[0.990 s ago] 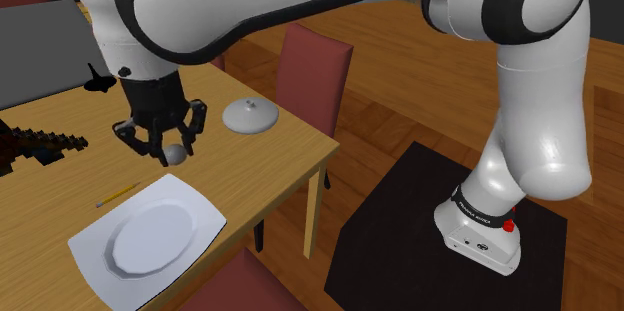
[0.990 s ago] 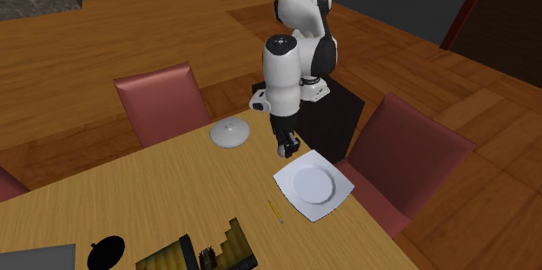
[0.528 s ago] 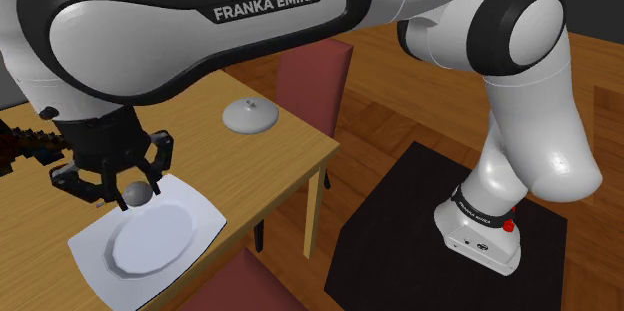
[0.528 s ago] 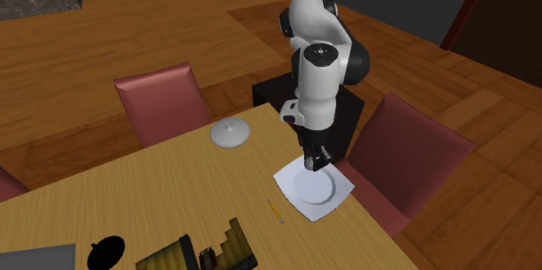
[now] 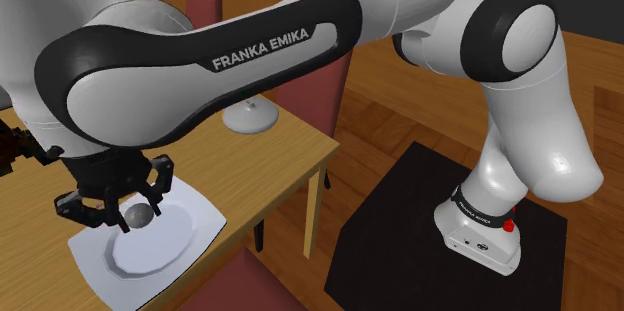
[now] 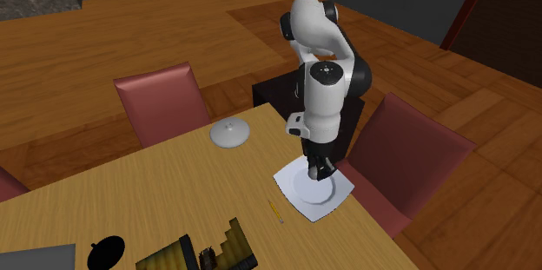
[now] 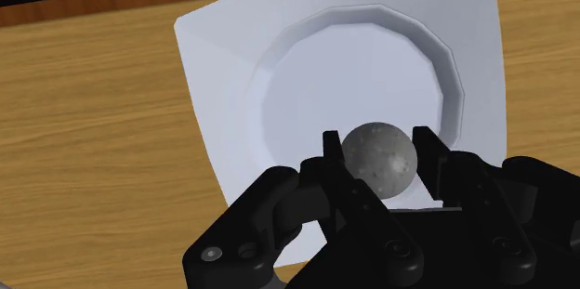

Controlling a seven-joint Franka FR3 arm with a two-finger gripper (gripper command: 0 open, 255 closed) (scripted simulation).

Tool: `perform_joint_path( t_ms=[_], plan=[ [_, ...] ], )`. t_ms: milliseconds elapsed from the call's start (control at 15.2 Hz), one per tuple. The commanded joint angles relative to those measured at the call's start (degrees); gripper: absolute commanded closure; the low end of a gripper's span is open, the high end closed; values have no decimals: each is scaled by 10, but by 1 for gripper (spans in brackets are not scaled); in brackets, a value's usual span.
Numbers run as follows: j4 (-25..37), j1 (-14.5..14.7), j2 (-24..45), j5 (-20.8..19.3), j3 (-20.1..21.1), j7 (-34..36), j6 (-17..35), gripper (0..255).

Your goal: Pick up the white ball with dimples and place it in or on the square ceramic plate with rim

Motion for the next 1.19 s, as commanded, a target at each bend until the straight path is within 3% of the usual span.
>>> perform_joint_path(
  t_ms=[0, 330, 858, 924, 1122],
  plan=[
    [-13, -2, 2, -1, -1, 1, 14, 255],
    [-43, -6, 7, -4, -3, 3, 49, 255],
    [-43, -6, 7, -4, -3, 3, 49, 255],
    [-43, -6, 7, -4, -3, 3, 49, 0],
    [-43, -6, 7, -4, -3, 3, 49, 0]
  ],
)
